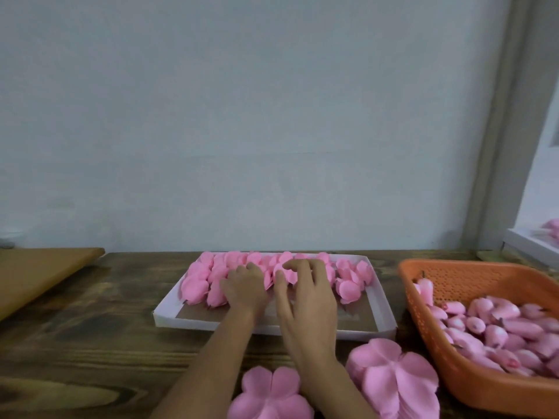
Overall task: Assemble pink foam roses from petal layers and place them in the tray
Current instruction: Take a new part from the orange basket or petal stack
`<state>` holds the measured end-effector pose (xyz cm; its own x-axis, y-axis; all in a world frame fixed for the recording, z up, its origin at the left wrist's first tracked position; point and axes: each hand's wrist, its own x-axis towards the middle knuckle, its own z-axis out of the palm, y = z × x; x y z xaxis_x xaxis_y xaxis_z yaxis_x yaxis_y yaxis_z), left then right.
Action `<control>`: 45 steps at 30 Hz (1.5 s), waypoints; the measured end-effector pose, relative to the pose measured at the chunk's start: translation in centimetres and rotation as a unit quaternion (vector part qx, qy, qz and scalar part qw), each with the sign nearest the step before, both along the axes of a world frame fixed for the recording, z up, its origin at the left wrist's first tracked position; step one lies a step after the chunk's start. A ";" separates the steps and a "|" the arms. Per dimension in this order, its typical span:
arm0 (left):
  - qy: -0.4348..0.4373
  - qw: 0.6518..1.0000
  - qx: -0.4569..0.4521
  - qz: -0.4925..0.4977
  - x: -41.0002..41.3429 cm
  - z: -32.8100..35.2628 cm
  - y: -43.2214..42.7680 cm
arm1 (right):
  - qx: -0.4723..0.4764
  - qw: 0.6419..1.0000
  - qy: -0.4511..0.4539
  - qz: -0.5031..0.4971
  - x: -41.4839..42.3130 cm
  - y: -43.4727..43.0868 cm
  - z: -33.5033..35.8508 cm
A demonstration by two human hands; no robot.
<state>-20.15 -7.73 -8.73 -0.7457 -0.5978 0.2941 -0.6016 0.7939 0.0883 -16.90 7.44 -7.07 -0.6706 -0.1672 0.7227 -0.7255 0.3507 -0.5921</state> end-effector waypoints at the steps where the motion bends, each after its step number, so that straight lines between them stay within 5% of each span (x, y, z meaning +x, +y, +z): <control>1: -0.008 0.999 -0.048 -0.002 0.3 0.2 -0.1 | -0.008 1.000 0.000 0.004 0.0 0.0 0.0; 9: 0.086 0.992 -0.074 -0.052 3.5 1.9 0.1 | -0.016 0.999 0.026 0.010 0.3 0.0 0.3; 12: 0.105 0.974 0.083 -0.185 6.8 1.8 1.0 | -0.031 0.999 0.033 0.006 0.5 -0.1 0.5; 16: -0.081 0.910 0.229 -0.335 11.9 0.7 1.5 | -0.031 0.998 0.053 0.001 0.9 -0.2 0.8; 23: -0.059 0.839 0.375 -0.390 13.3 0.9 0.2 | -0.017 0.997 0.075 0.004 0.9 -0.4 0.4; 27: -0.024 0.831 0.407 -0.380 12.7 -0.1 -0.5 | -0.009 0.997 0.071 -0.001 1.2 0.0 1.5; 32: 0.002 0.817 0.417 -0.399 12.8 -0.8 -1.0 | -0.185 0.975 0.110 -0.055 -1.0 4.1 8.5; 35: 0.017 0.811 0.443 -0.381 12.8 -1.3 -1.4 | -0.259 0.962 0.034 -0.076 -5.3 6.8 12.6; 37: 0.029 0.804 0.465 -0.369 12.8 -1.6 -1.7 | -0.092 0.988 -0.055 -0.109 -9.6 8.8 13.7; 39: 0.049 0.786 0.493 -0.369 12.9 -1.9 -2.0 | 0.202 0.958 -0.159 -0.123 -13.9 11.8 13.6; 41: 0.071 0.757 0.533 -0.370 12.8 -1.9 -2.4 | 0.480 0.830 -0.269 -0.089 -16.7 14.7 12.0; 43: 0.111 0.719 0.580 -0.367 12.8 -1.9 -2.6 | 0.629 0.703 -0.328 -0.044 -17.9 16.7 9.0; 45: 0.167 0.660 0.637 -0.362 12.6 -1.9 -2.4 | 0.682 0.674 -0.283 -0.025 -18.6 17.7 6.2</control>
